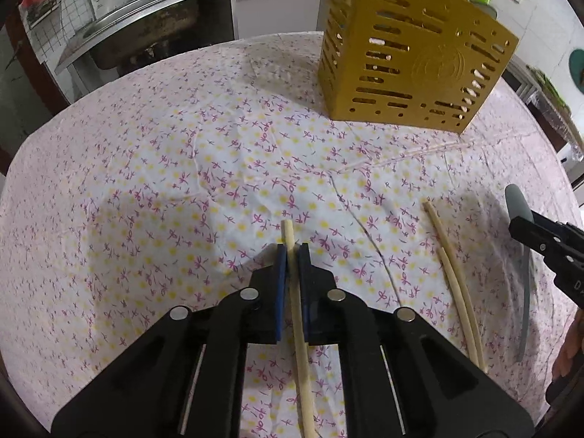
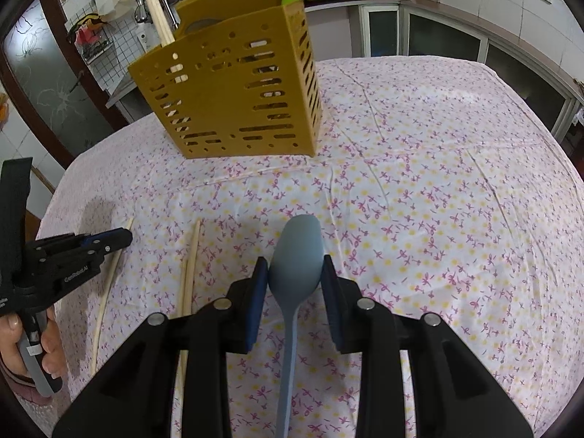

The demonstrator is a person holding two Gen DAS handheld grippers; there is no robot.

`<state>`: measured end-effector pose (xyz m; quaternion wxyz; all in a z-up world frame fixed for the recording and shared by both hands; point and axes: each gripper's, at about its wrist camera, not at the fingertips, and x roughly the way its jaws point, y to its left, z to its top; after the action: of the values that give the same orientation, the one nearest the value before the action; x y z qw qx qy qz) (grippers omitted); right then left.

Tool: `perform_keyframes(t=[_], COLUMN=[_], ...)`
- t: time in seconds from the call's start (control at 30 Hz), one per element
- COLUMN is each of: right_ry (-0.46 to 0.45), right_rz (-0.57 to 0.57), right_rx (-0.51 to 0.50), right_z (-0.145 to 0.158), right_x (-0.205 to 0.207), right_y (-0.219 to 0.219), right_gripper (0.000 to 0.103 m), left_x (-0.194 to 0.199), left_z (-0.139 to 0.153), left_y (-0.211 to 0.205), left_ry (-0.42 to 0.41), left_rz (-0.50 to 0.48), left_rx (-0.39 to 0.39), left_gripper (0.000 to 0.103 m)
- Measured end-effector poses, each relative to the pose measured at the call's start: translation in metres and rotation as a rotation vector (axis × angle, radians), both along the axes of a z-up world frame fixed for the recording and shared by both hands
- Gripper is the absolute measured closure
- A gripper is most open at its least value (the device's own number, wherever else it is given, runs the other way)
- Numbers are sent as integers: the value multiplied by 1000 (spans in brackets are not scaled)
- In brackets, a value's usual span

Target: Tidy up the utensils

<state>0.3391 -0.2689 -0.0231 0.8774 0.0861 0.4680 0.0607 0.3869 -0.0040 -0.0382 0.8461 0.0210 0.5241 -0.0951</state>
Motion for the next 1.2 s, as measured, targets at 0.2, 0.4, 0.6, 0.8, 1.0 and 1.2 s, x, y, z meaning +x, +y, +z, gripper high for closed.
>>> perform_keyframes(t=[0.2,0.4,0.6,0.8,1.0,1.2], right_ry=[-61,-164,-257,-348,-383,-356], right_rz=[5,25,24,29,37,39], right_rx=[18,32,56,40,40,59], right_z=[15,41,64,84,97,88], right_x=[-8,-20,-27,-29,-20,-5], right_y=[-2,-2,-8,-8,-11,-17], right_gripper=[73,73,73,74,92,97], left_x=[-15,-33,-45,-48,-44,-35], left_z=[24,76,117,143,160,155], left_y=[15,22,23,10,-2,-8], left_ry=[-91,-255,-383,-454,-493,-476], left_rz=[36,33,14,-15,-33,-35], left_rx=[-102,-163,-204,-216,-214,-206], left_gripper=[99,99,99,99,99,99])
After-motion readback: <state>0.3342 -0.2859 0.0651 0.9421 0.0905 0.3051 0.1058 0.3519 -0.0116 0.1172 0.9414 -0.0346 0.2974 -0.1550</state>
